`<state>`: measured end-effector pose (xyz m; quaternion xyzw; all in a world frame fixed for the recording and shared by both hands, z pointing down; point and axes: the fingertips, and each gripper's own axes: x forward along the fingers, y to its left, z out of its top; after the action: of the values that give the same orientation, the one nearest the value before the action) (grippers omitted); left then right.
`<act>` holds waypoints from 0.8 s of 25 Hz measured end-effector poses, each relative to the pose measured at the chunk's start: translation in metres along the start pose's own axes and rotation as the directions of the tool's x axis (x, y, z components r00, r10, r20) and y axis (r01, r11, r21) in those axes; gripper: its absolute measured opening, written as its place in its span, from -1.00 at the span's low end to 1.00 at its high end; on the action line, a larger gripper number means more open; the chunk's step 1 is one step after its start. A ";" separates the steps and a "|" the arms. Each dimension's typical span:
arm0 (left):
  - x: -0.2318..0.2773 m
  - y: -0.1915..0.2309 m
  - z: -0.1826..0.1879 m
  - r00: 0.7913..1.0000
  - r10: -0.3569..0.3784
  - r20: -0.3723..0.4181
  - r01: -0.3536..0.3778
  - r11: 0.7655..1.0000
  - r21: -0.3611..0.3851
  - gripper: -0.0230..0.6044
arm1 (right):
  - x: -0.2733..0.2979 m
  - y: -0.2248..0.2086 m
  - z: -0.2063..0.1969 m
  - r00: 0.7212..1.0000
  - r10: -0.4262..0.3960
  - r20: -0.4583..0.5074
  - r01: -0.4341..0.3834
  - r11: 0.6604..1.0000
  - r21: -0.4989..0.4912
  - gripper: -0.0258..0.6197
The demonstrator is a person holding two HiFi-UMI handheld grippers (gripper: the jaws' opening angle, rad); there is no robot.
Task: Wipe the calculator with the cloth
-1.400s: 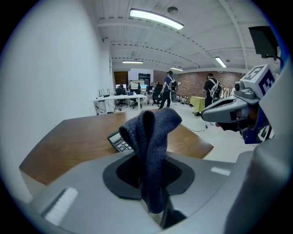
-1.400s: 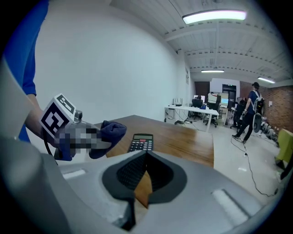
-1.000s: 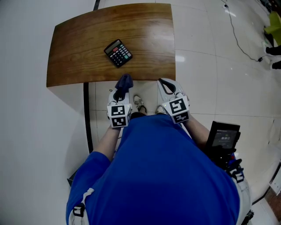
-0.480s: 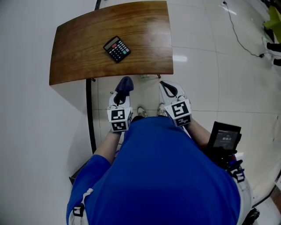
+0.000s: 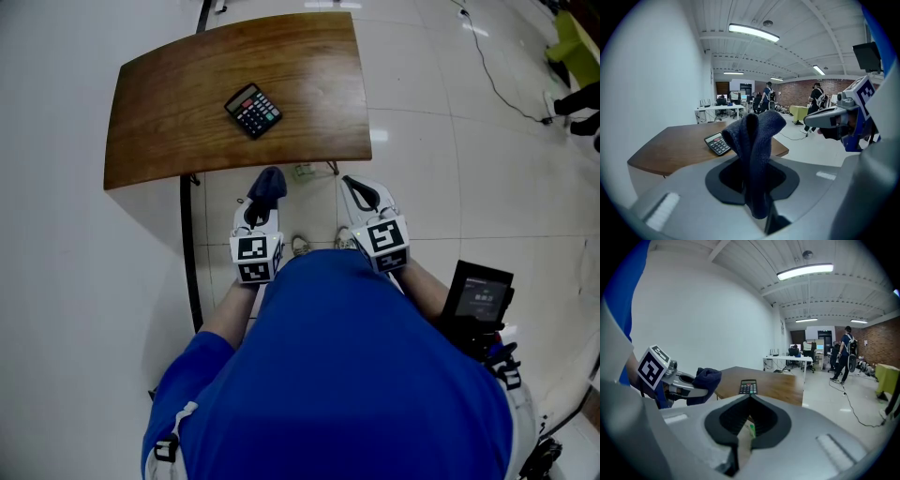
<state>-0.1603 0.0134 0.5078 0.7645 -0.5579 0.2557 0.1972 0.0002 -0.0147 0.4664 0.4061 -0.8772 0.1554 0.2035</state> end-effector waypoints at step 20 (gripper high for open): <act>0.003 -0.002 0.002 1.000 0.002 0.003 -0.002 1.000 -0.014 -0.72 | 0.000 -0.005 -0.002 1.000 -0.005 -0.001 0.005 1.000 0.007 -0.91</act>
<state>-0.1571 0.0107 0.5078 0.7628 -0.5608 0.2510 0.2014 0.0047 -0.0163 0.4688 0.4090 -0.8755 0.1583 0.2028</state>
